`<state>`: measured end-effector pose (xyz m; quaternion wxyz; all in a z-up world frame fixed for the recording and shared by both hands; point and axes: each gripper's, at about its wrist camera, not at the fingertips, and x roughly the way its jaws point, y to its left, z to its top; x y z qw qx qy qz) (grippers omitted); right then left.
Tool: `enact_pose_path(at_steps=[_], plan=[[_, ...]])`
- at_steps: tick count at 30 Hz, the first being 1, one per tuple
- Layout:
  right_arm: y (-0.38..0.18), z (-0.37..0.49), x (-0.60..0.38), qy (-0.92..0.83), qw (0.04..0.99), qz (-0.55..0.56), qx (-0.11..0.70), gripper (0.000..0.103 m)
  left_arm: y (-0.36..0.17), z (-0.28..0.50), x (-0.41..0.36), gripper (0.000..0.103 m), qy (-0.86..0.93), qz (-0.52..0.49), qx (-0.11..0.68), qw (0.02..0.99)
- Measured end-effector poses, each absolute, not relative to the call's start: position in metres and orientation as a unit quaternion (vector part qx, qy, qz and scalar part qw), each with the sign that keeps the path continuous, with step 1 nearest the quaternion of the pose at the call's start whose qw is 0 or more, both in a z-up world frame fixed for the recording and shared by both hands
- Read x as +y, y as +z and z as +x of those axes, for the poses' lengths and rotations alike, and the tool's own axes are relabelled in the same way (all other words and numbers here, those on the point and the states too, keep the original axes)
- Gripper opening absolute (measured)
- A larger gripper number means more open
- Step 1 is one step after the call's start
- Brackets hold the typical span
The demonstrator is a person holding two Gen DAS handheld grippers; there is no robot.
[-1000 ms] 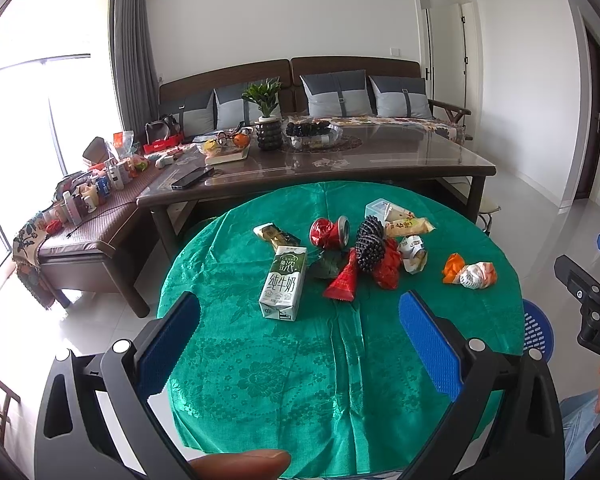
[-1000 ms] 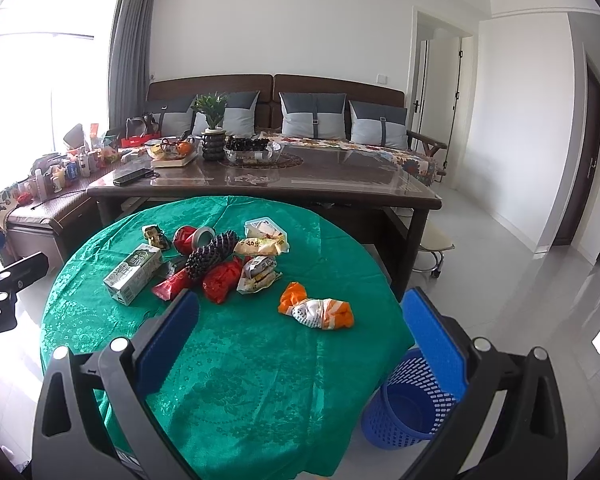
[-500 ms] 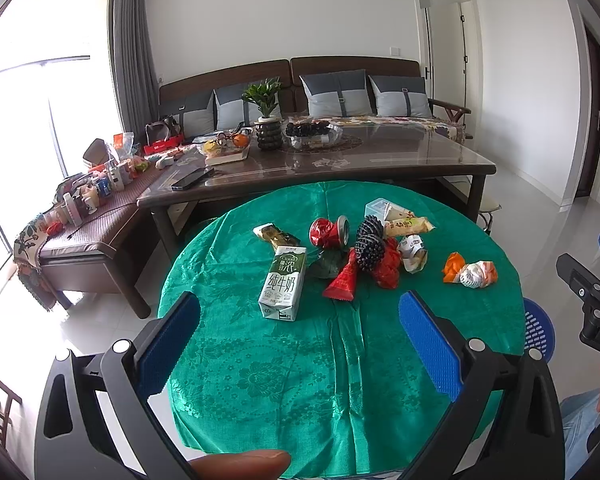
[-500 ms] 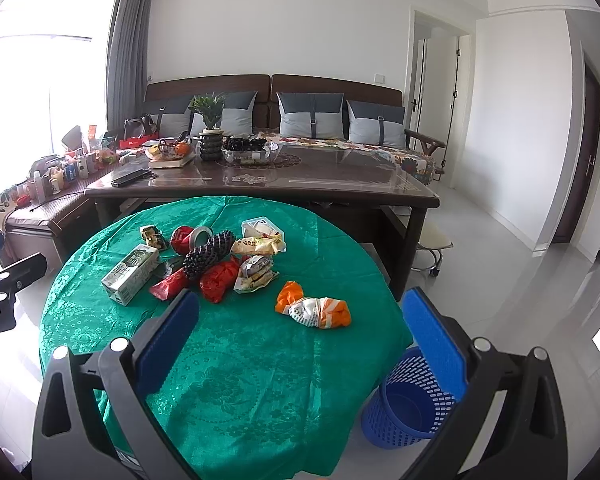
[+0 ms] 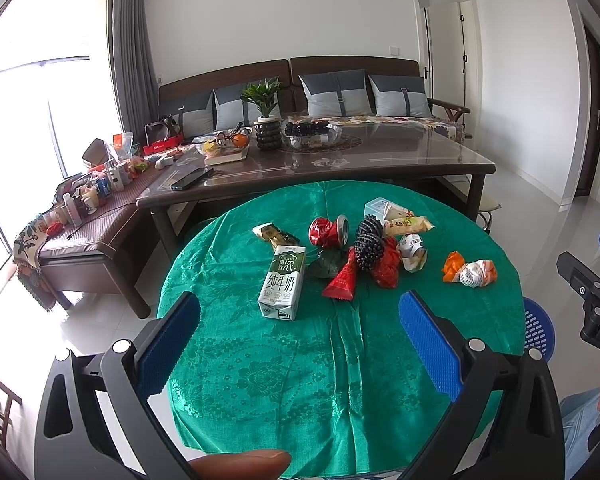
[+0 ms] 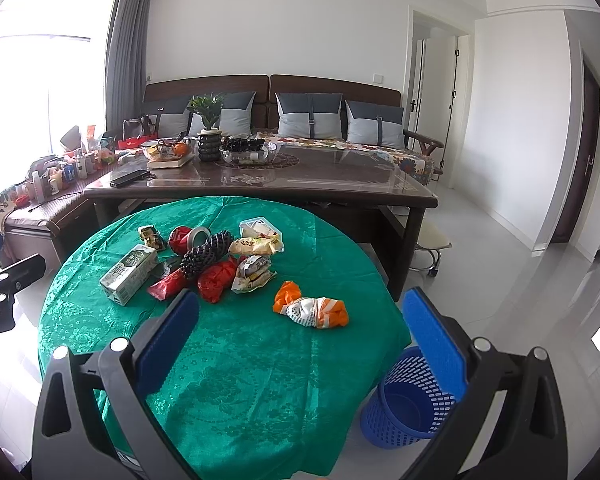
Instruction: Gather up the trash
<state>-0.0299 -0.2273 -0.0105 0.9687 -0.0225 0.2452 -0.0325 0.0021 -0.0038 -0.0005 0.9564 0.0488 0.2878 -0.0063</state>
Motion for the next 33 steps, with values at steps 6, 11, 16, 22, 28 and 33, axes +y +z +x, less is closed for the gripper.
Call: enact_pose_path(at_steps=[6,11,16,22,28,33], plan=[[-0.010,-0.030,-0.226,-0.033,0.969,-0.023,0.245,0.098,0.000,0.002,-0.004,0.099,-0.006,0.049,0.288,0.956],[-0.011,-0.030,-0.229,-0.033,0.969,-0.023,0.245,0.098,-0.001,0.002,-0.004,0.099,-0.006,0.049,0.288,0.956],[-0.010,-0.030,-0.228,-0.033,0.969,-0.023,0.245,0.098,-0.001,0.002,-0.004,0.099,-0.006,0.049,0.288,0.956],[-0.010,-0.030,-0.228,-0.033,0.969,-0.023,0.245,0.098,-0.001,0.002,-0.004,0.099,-0.006,0.049,0.288,0.956],[-0.010,-0.030,-0.228,-0.033,0.969,-0.023,0.246,0.098,-0.009,0.000,0.000,0.099,-0.007,0.048,0.290,0.956],[-0.010,-0.030,-0.227,-0.033,0.969,-0.023,0.245,0.098,-0.012,-0.002,0.002,0.099,-0.008,0.048,0.291,0.955]])
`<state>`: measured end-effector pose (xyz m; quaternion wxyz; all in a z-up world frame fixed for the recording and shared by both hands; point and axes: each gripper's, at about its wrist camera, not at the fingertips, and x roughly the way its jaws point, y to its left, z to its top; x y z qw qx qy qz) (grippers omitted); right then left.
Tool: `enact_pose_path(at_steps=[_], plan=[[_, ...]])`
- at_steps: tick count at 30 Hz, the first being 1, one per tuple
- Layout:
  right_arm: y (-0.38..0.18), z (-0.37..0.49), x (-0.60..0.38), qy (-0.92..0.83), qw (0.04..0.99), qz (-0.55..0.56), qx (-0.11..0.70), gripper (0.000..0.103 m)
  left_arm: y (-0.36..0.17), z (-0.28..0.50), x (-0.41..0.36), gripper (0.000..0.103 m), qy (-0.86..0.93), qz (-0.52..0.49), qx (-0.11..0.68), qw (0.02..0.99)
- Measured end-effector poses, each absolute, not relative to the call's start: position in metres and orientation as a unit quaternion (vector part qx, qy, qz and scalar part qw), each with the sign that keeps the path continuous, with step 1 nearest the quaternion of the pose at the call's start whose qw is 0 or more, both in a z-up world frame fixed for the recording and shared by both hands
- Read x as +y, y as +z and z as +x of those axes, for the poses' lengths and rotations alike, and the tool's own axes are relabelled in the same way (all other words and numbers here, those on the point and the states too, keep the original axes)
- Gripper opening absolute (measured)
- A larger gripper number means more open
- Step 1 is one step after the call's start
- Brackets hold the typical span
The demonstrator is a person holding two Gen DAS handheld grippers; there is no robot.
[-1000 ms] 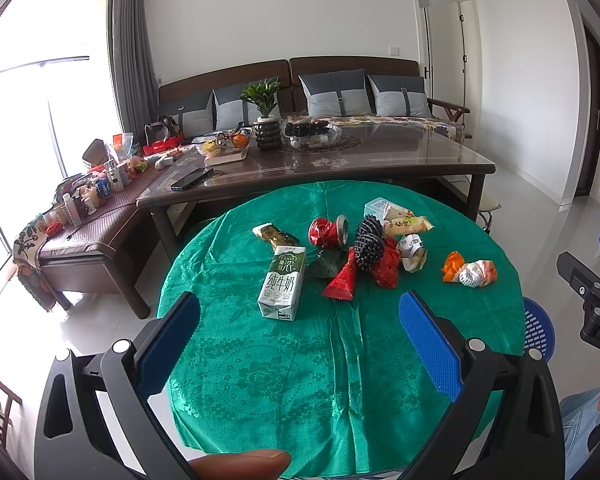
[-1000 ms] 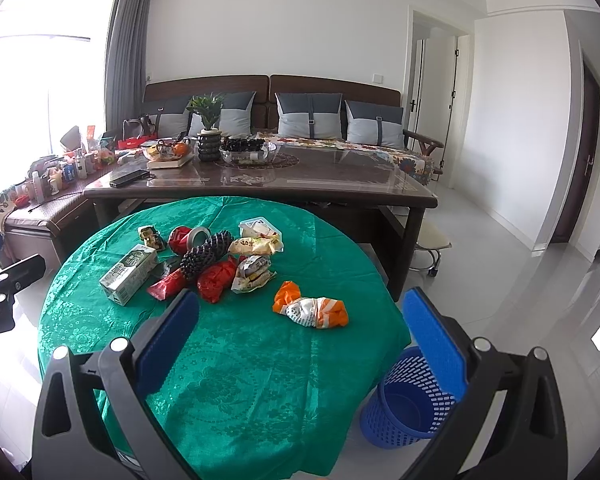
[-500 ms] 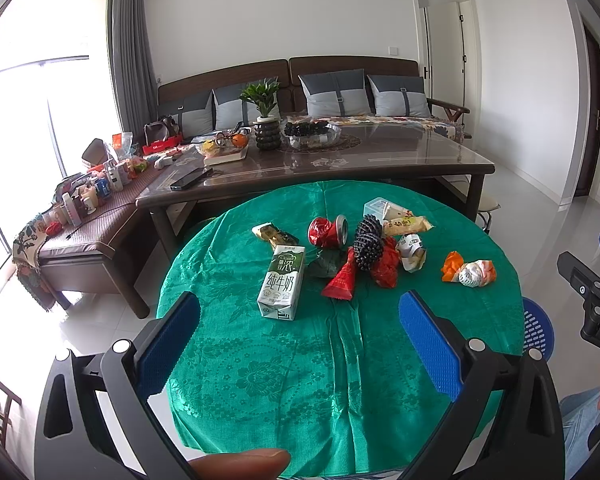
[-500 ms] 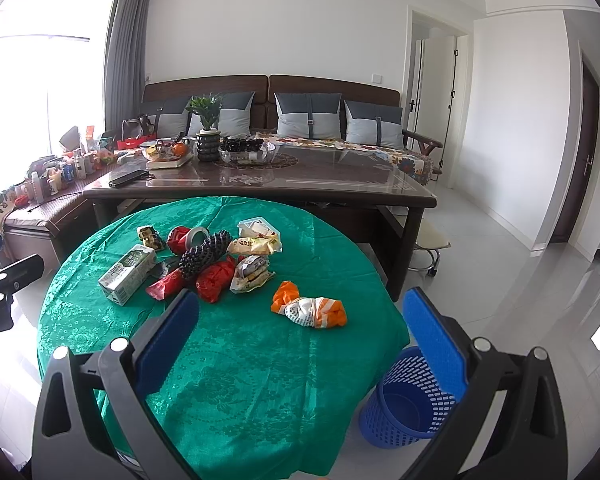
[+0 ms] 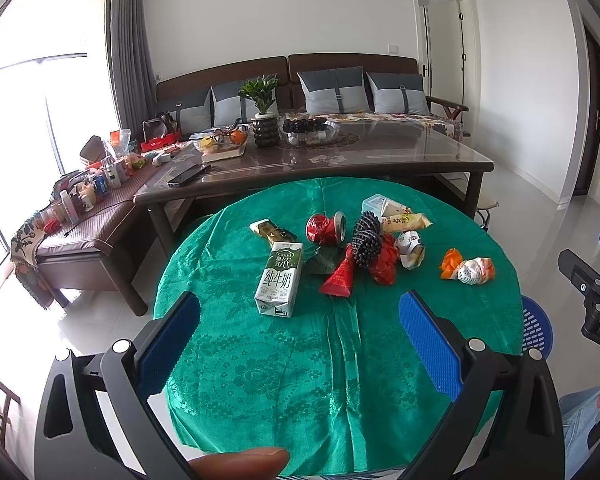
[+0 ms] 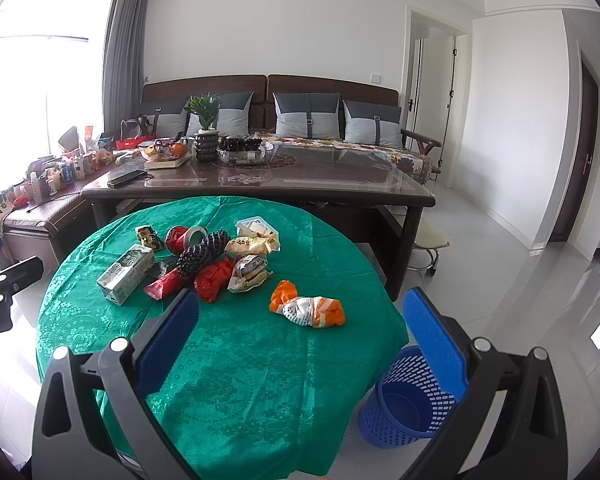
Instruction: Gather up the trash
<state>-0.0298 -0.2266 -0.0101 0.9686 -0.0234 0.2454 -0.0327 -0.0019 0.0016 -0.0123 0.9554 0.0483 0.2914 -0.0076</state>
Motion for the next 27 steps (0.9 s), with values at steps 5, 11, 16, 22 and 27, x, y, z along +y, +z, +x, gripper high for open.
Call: enact_pose_path(at_steps=[5,11,16,22,27], plan=[[-0.011,-0.030,-0.229,-0.032,0.969,-0.023,0.246,0.098,-0.007,-0.002,0.003,0.099,-0.007,0.044,0.292,0.955],[-0.011,-0.029,-0.226,-0.033,0.968,-0.023,0.246,0.098,-0.014,0.003,0.000,0.099,-0.013,0.042,0.295,0.955],[-0.013,-0.030,-0.233,-0.031,0.968,-0.019,0.248,0.098,-0.026,0.014,0.007,0.099,-0.006,0.047,0.305,0.951],[-0.025,-0.027,-0.239,-0.022,0.965,-0.018,0.260,0.098,-0.059,0.039,0.024,0.099,0.007,0.063,0.350,0.935],[-0.036,-0.015,-0.238,-0.019,0.961,-0.019,0.274,0.098,-0.086,0.058,0.045,0.099,0.014,0.048,0.387,0.921]])
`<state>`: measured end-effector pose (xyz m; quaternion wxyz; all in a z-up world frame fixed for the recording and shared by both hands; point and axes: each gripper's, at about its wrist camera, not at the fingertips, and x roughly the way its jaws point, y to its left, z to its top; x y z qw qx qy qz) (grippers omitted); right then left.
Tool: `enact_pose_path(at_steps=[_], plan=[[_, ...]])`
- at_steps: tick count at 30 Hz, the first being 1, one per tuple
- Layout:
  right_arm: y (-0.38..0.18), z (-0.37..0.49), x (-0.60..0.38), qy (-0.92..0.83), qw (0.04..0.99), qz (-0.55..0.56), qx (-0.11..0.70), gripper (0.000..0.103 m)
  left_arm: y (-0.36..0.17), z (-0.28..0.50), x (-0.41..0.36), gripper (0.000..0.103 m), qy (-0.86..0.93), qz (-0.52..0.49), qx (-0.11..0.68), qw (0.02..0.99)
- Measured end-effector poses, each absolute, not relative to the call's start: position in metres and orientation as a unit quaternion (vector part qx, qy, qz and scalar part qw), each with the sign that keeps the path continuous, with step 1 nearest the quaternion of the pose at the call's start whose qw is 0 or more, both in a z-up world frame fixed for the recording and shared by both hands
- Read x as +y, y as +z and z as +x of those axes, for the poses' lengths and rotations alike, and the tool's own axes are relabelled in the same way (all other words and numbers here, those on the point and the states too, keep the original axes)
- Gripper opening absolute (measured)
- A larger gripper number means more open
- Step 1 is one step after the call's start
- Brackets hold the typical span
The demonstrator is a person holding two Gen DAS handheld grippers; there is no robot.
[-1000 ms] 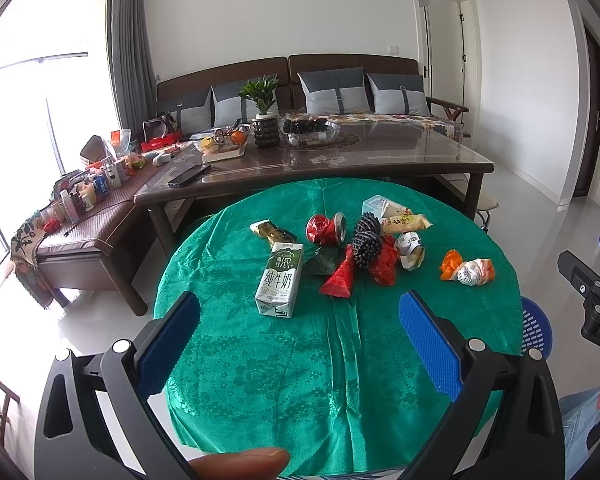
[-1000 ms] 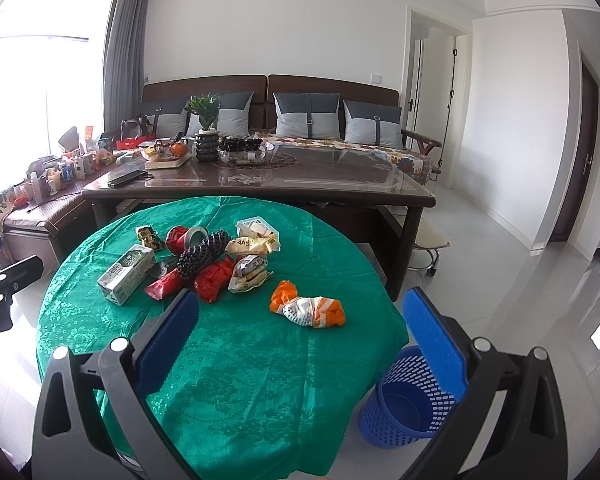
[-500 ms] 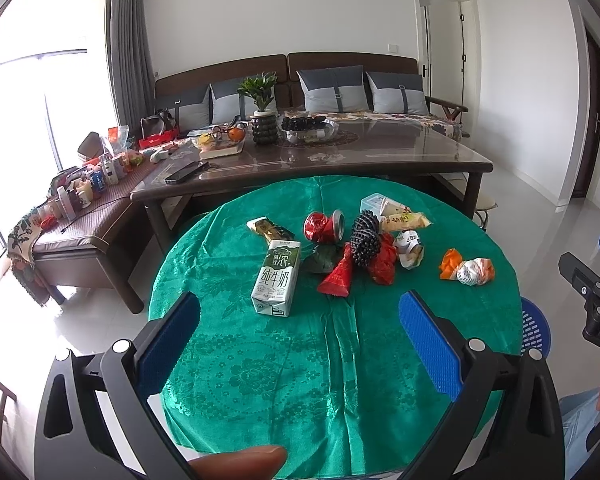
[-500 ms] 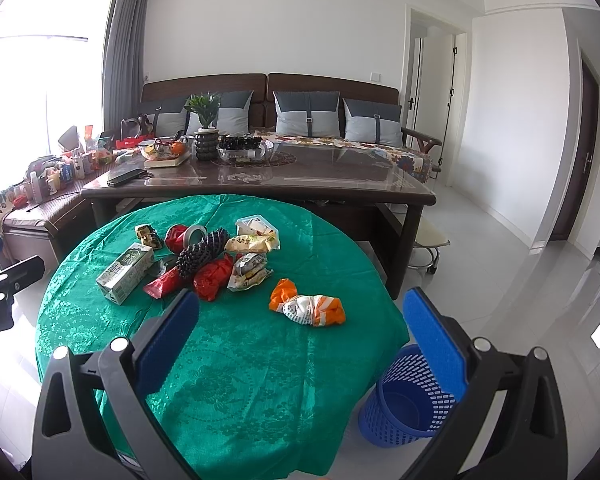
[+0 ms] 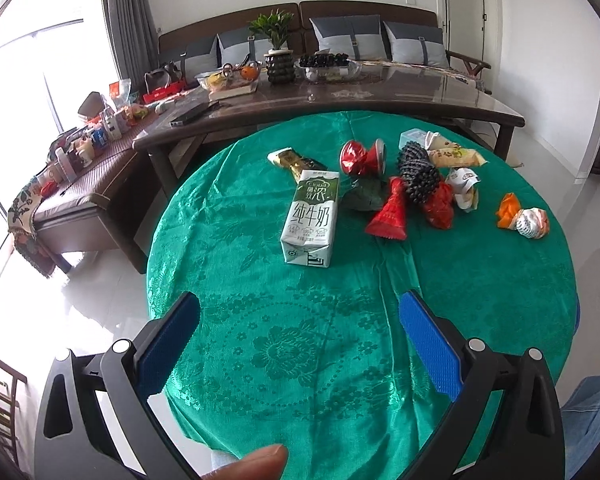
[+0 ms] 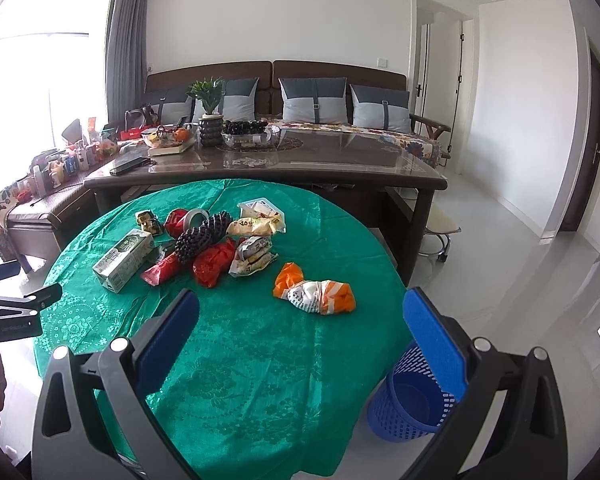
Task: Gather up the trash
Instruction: 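Grasp the milk carton with the left tool while the right tool grasps the orange-white bag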
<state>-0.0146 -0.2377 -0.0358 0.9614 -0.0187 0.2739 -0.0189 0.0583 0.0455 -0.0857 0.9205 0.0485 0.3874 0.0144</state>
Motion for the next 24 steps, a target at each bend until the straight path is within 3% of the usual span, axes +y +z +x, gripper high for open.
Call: enact_pose_path(at_steps=[10,18,24], plan=[[-0.082,0.045,-0.273,0.046,0.940,-0.072,0.330,0.098,-0.096,0.133,0.054,0.099,-0.062,0.070,0.411,0.907],[-0.128,0.154,-0.286,0.190,0.844,-0.141,0.481,0.098,-0.127,0.210,0.044,0.099,-0.129,0.097,0.466,0.870],[-0.137,0.188,-0.262,0.261,0.779,-0.216,0.528,0.098,-0.138,0.239,0.045,0.099,-0.153,0.105,0.497,0.848]])
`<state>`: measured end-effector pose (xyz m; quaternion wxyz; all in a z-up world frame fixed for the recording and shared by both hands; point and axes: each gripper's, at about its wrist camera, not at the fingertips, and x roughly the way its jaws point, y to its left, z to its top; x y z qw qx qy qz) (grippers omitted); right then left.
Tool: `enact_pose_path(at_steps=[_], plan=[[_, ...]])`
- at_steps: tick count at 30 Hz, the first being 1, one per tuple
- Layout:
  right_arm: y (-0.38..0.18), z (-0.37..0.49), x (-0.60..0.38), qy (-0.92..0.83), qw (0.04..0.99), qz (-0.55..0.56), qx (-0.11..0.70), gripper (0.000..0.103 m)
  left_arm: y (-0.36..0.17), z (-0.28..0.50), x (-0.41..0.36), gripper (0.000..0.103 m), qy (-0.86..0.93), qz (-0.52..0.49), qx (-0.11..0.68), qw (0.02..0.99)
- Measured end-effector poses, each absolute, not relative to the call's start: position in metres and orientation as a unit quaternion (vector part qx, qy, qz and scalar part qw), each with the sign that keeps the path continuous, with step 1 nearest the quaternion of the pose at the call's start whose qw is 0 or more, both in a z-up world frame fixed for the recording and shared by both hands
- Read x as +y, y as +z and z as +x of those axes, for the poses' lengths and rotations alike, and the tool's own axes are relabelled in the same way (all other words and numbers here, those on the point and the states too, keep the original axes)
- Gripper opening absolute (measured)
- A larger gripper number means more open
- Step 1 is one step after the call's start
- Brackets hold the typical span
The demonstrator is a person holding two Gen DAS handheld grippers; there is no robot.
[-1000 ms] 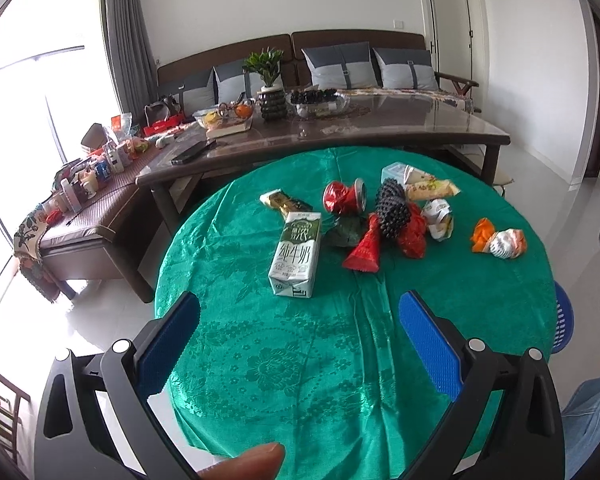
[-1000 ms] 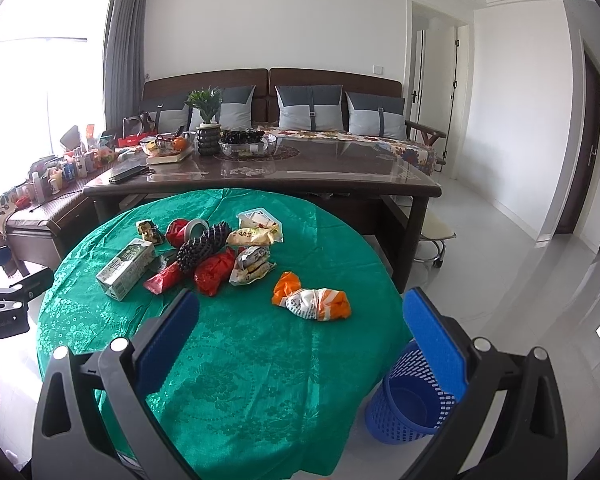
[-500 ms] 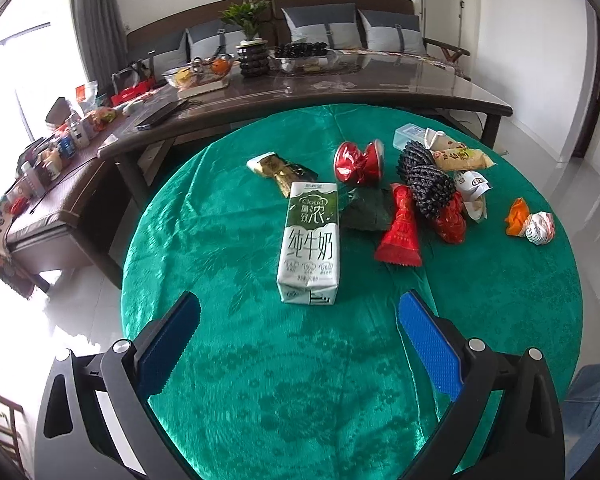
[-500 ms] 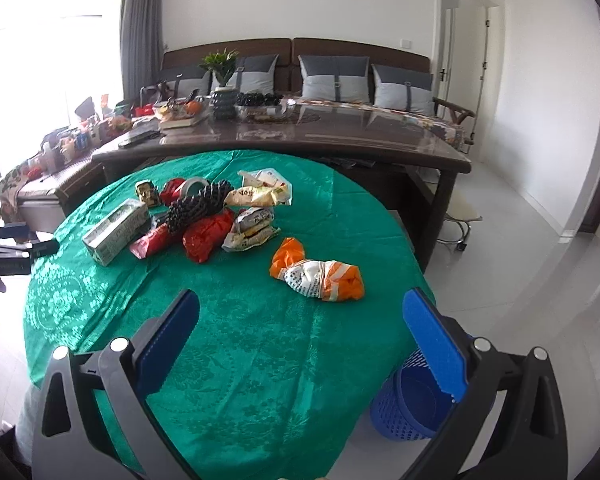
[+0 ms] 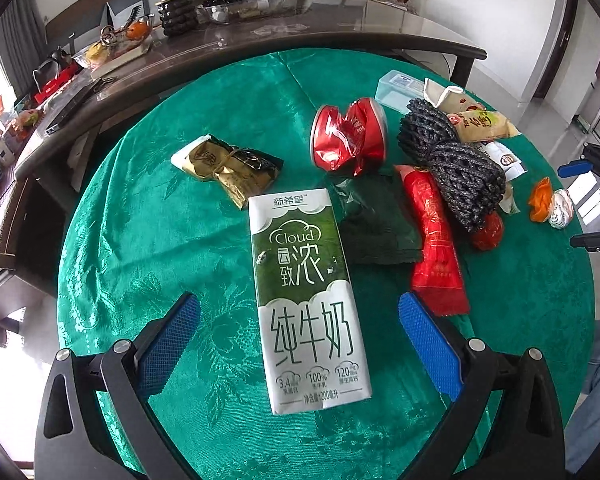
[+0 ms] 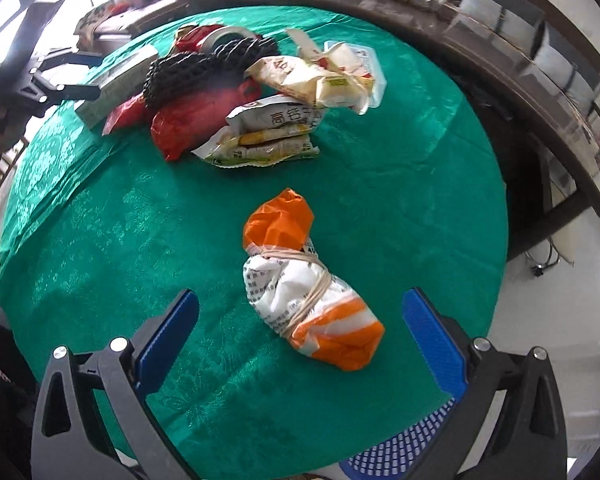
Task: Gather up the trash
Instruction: 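Grasp the milk carton with the left tool while the right tool grasps the orange-white bag, then carry the milk carton and orange-white bag over the blue wastebasket with both tools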
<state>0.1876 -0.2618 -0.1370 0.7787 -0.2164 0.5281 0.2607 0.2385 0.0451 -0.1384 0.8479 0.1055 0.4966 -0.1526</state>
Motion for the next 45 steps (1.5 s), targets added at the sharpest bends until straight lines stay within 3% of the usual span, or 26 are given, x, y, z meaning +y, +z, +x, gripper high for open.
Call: enact_pose_path(at_steps=[4,5,6,7,12,20,24,32,33,34,35,37,38,45], plan=[[-0.145,0.193,-0.242,0.287,0.741,-0.258,0.550,0.097,-0.145,0.245,0.039,0.080,-0.168,0.125,0.513,0.832],[-0.147,0.194,-0.236,0.290,0.733,-0.269,0.554,0.093,-0.148,0.245,0.038,0.069,-0.171,0.126,0.518,0.829],[-0.149,0.192,-0.233,0.295,0.727,-0.276,0.556,0.082,-0.150,0.245,0.037,0.054,-0.172,0.127,0.522,0.826],[-0.151,0.189,-0.230,0.295,0.720,-0.288,0.558,0.074,-0.152,0.244,0.039,0.052,-0.172,0.125,0.526,0.823],[-0.147,0.179,-0.222,0.236,0.727,-0.294,0.574,0.049,-0.145,0.222,0.056,0.051,-0.174,0.099,0.520,0.830],[-0.124,0.163,-0.243,0.180,0.749,0.015,0.638,0.050,-0.149,0.175,0.056,0.053,-0.200,0.078,0.521,0.826],[-0.121,0.166,-0.240,0.175,0.754,-0.003,0.633,0.067,-0.155,0.166,0.046,0.062,-0.198,0.099,0.515,0.828],[-0.116,0.162,-0.226,0.226,0.754,-0.077,0.612,0.071,-0.155,0.172,0.043,0.066,-0.185,0.103,0.517,0.830],[-0.119,0.163,-0.223,0.231,0.755,-0.083,0.608,0.071,-0.155,0.173,0.044,0.065,-0.182,0.103,0.518,0.830],[-0.123,0.164,-0.217,0.233,0.754,-0.093,0.607,0.071,-0.156,0.175,0.046,0.051,-0.179,0.105,0.520,0.829],[-0.131,0.157,-0.220,0.229,0.754,-0.102,0.608,0.070,-0.157,0.176,0.046,0.051,-0.179,0.107,0.522,0.827],[-0.138,0.159,-0.214,0.208,0.754,-0.111,0.613,0.048,-0.156,0.175,0.046,0.049,-0.178,0.112,0.520,0.828],[-0.137,0.159,-0.215,0.203,0.758,-0.104,0.611,0.044,-0.155,0.174,0.045,0.049,-0.177,0.115,0.519,0.829],[-0.102,0.140,-0.288,0.174,0.808,0.002,0.563,0.043,-0.116,0.157,0.012,0.049,-0.228,0.081,0.487,0.839]])
